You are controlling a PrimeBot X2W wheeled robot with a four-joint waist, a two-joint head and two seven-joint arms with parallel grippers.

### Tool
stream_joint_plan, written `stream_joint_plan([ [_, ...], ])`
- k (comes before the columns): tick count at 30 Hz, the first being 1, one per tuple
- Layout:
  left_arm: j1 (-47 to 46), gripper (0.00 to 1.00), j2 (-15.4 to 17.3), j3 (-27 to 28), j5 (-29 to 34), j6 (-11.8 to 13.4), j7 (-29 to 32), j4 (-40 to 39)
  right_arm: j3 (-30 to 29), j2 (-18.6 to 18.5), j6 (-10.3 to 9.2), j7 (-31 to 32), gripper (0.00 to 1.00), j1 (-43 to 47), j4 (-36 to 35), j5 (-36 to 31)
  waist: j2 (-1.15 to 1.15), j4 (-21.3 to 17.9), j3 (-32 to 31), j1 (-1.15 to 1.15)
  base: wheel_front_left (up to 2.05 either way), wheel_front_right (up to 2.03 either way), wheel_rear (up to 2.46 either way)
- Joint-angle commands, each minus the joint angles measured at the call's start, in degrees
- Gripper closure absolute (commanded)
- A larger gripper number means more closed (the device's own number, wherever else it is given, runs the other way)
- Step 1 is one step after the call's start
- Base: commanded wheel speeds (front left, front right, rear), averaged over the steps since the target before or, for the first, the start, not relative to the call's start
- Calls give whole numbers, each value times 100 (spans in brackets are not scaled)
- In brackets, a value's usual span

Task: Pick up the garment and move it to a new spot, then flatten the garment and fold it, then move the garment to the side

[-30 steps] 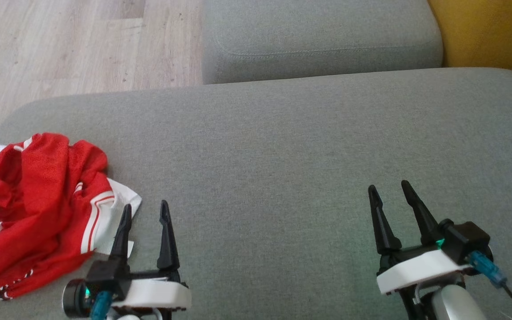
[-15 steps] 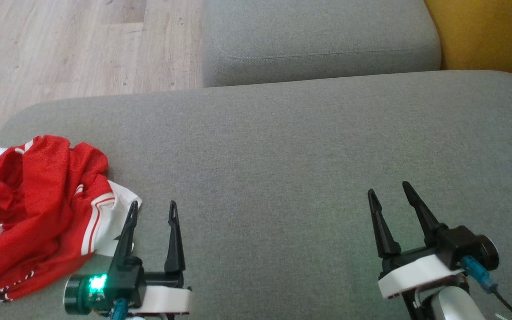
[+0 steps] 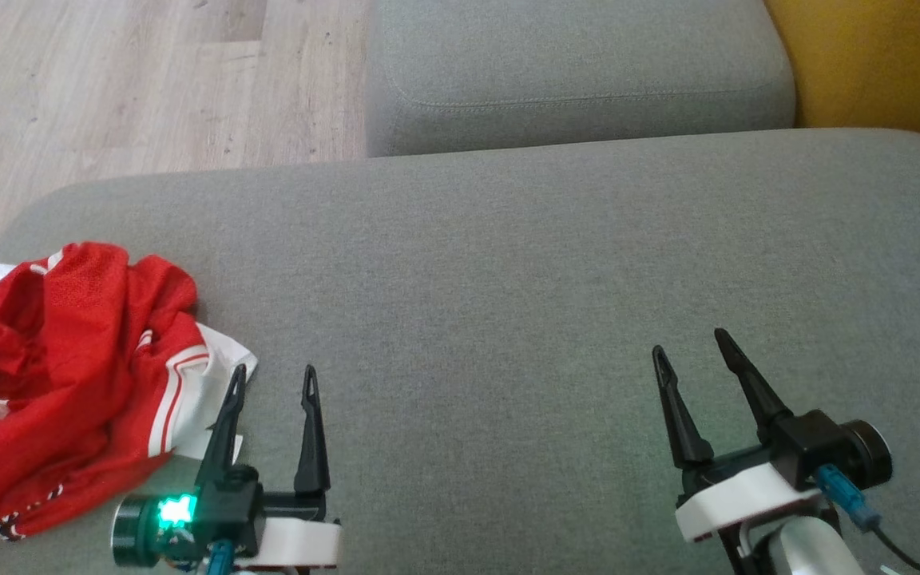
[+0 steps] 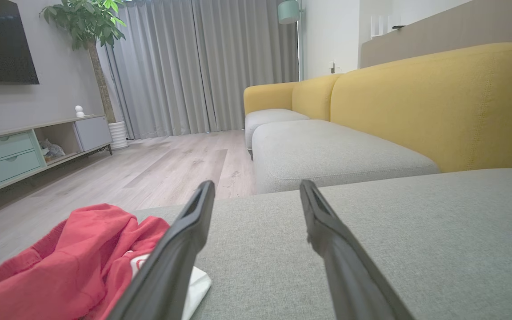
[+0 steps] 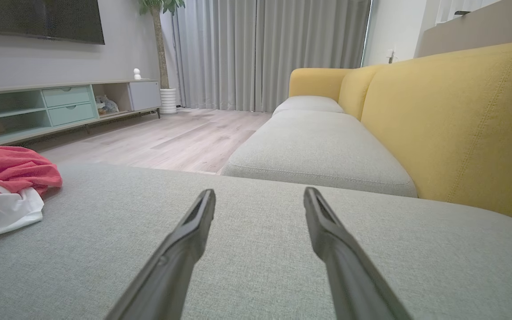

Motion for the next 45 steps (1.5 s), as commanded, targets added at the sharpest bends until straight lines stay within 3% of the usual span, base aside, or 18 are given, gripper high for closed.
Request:
stream_joint_plan([
  [1,-207,0,-21,219,74,0,-55,-164,148,-53,-4,-78,0,-333,-150,7,0,-4,1,0,0,0,0],
  [11,-169,0,-44,261,88,-8,-55,-115,96,-53,-4,-78,0,-295,-127,-1,0,225,-1,0,0,0,0],
  [33,0,0,-54,441,132,-23,-55,-284,76,-53,-4,-78,0,-97,-154,0,0,2747,61,0,0,0,0],
  [40,-90,0,-55,613,96,225,-55,-853,49,-53,-4,-78,0,-205,-251,-232,0,2968,585,0,0,0,0],
  [45,-521,0,-38,740,128,249,-55,-1182,-15,-154,-4,-78,0,-357,-353,-507,0,2978,1070,0,0,0,0],
])
